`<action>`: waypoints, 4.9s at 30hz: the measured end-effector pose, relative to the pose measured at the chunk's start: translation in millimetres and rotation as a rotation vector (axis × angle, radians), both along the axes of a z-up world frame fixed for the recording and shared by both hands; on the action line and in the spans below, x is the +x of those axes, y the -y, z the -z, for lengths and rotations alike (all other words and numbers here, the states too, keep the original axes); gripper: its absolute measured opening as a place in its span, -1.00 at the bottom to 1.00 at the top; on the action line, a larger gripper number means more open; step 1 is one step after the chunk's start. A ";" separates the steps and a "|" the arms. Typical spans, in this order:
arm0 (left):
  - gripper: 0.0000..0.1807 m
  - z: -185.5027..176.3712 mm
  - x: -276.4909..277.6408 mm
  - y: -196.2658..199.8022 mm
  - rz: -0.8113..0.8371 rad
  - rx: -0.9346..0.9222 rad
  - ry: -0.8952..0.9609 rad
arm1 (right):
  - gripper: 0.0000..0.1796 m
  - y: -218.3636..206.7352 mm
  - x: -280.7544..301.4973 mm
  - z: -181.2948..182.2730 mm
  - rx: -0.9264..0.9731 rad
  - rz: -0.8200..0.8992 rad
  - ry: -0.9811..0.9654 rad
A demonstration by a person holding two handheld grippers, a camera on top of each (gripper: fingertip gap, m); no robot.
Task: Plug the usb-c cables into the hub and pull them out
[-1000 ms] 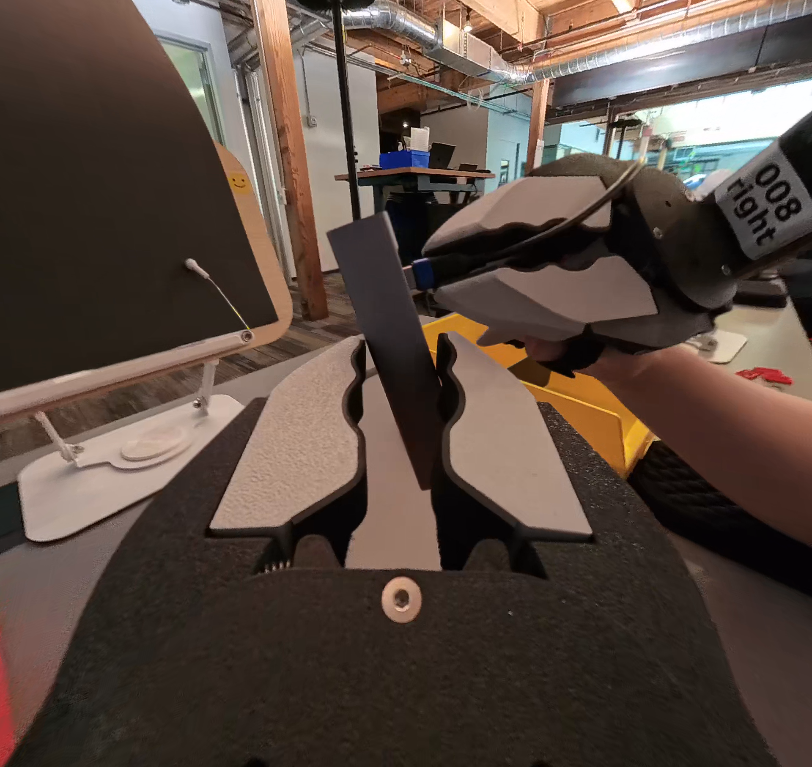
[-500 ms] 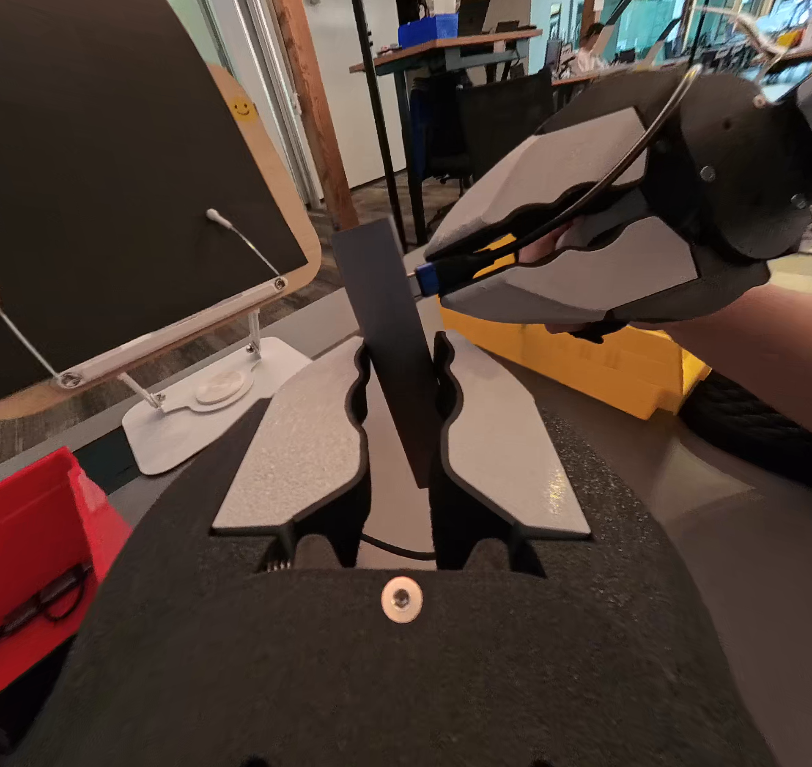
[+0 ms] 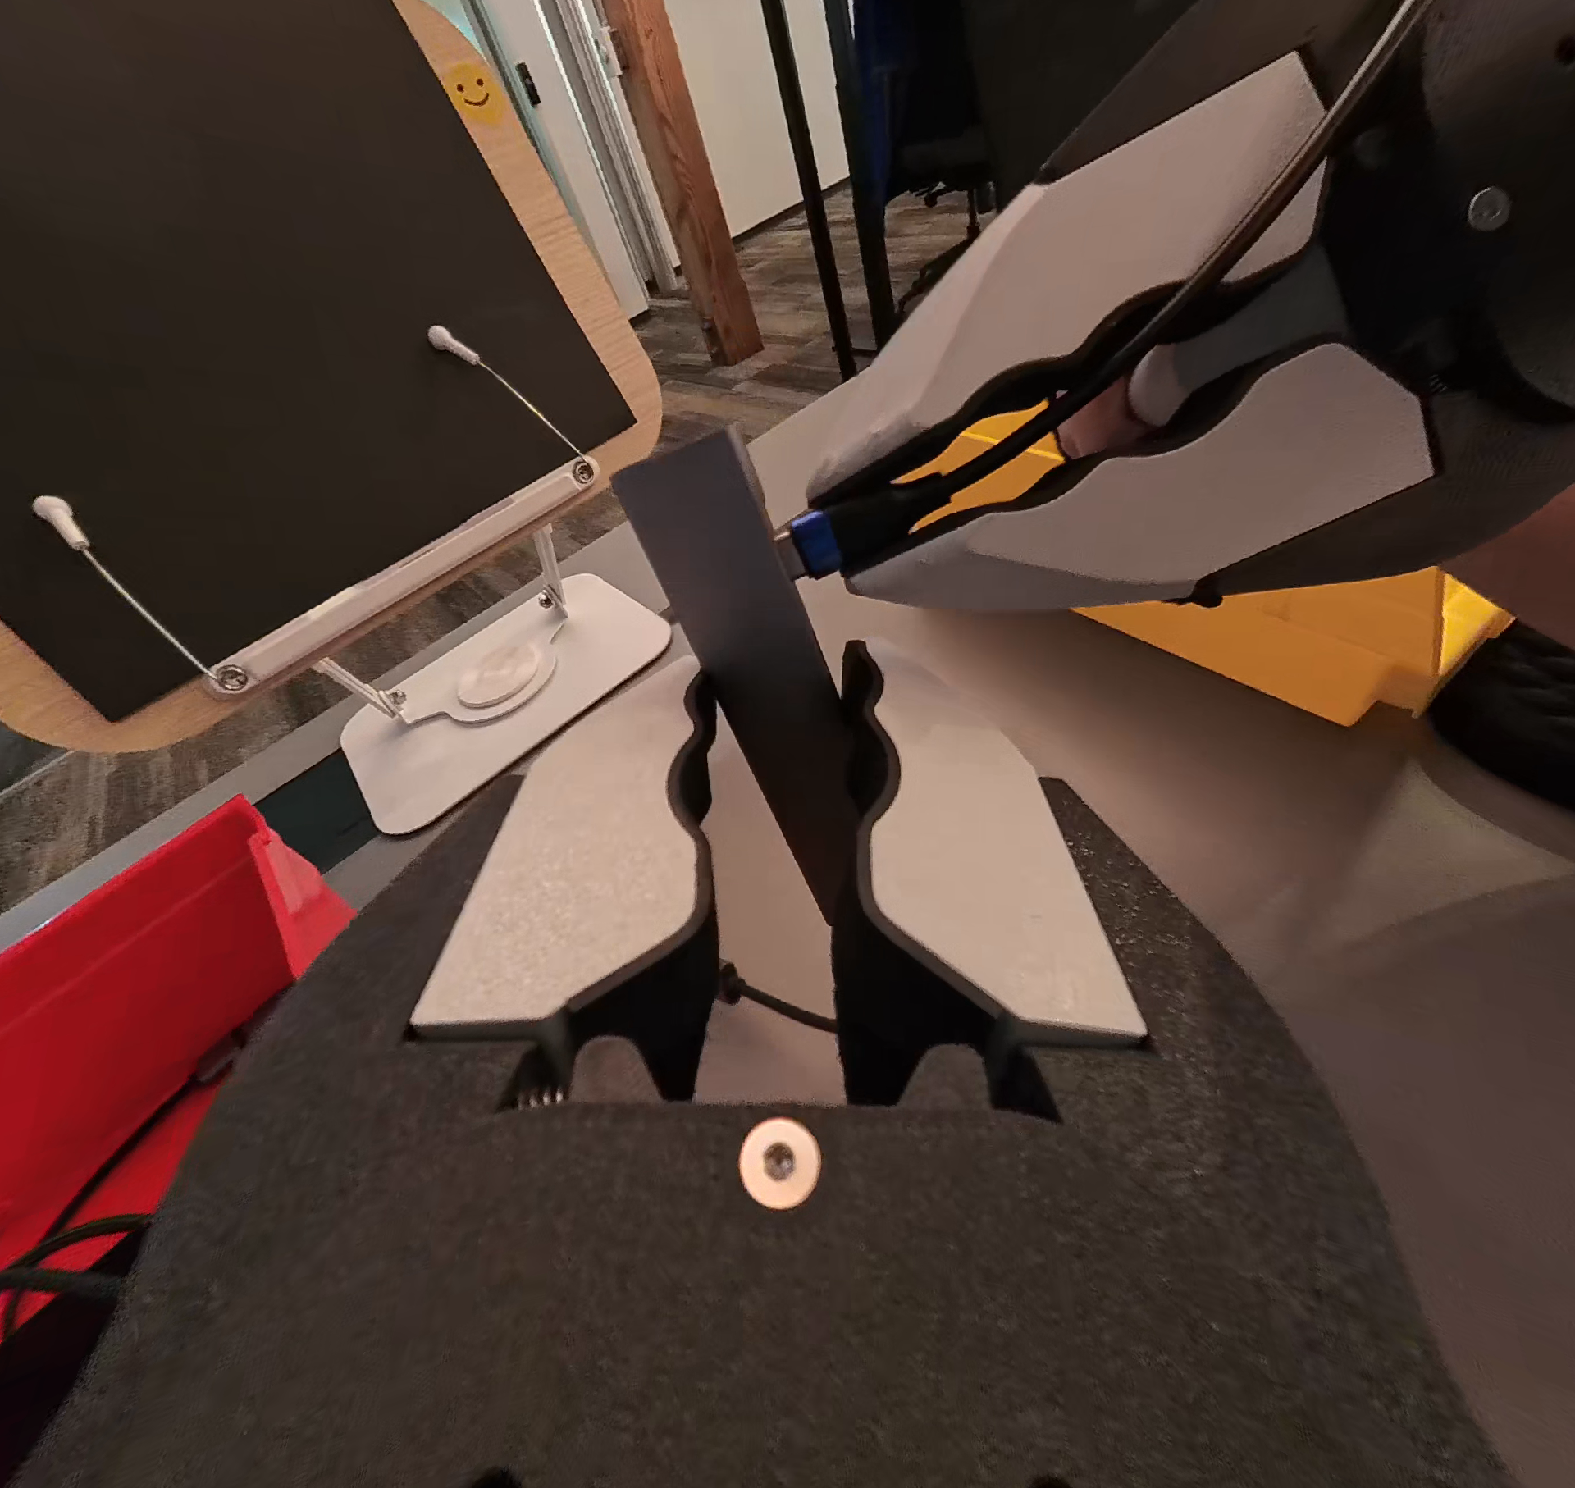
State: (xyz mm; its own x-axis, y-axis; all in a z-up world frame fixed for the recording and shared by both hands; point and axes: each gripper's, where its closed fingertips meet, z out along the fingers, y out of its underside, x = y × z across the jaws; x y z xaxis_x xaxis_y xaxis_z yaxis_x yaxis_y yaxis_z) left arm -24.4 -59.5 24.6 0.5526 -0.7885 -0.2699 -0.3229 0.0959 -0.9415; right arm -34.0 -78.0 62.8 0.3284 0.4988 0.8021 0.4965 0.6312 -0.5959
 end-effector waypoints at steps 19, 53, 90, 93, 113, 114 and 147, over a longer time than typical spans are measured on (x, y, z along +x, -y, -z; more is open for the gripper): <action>-0.68 -1.7 -2.3 0.8 -0.030 0.054 -0.026 | -0.87 -5.3 1.0 3.1 -0.043 0.038 0.017; -0.73 148.3 18.6 -38.3 -0.079 -0.513 -0.305 | -0.75 -15.0 55.5 64.2 -0.671 0.153 0.243; -0.75 30.3 -285.7 -82.1 -0.487 -0.281 -0.494 | -0.76 -19.0 102.8 31.6 -0.581 0.274 0.186; -0.70 66.5 -285.7 -95.4 -0.466 -0.409 -0.628 | -0.76 -20.8 103.9 32.9 -0.589 0.273 0.179; -0.96 97.0 -293.8 -143.4 -0.581 -0.399 -1.002 | -0.77 -25.6 107.2 40.8 -0.606 0.281 0.200; -0.96 82.4 -295.8 -143.7 -0.605 -0.369 -1.015 | -0.77 -26.0 106.7 41.4 -0.606 0.282 0.203; -0.96 -123.8 -99.2 -61.5 -0.342 -0.269 -0.625 | -0.85 55.1 -56.1 -23.5 -0.865 -0.411 -0.353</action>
State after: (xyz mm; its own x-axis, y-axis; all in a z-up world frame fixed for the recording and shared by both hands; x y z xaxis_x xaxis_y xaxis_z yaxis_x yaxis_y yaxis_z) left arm -123.6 2.0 148.4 0.5860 -0.6835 -0.4353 -0.7739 -0.3128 -0.5506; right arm -90.1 -133.1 86.3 0.1486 0.9889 0.0035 0.0461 -0.0034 -0.9989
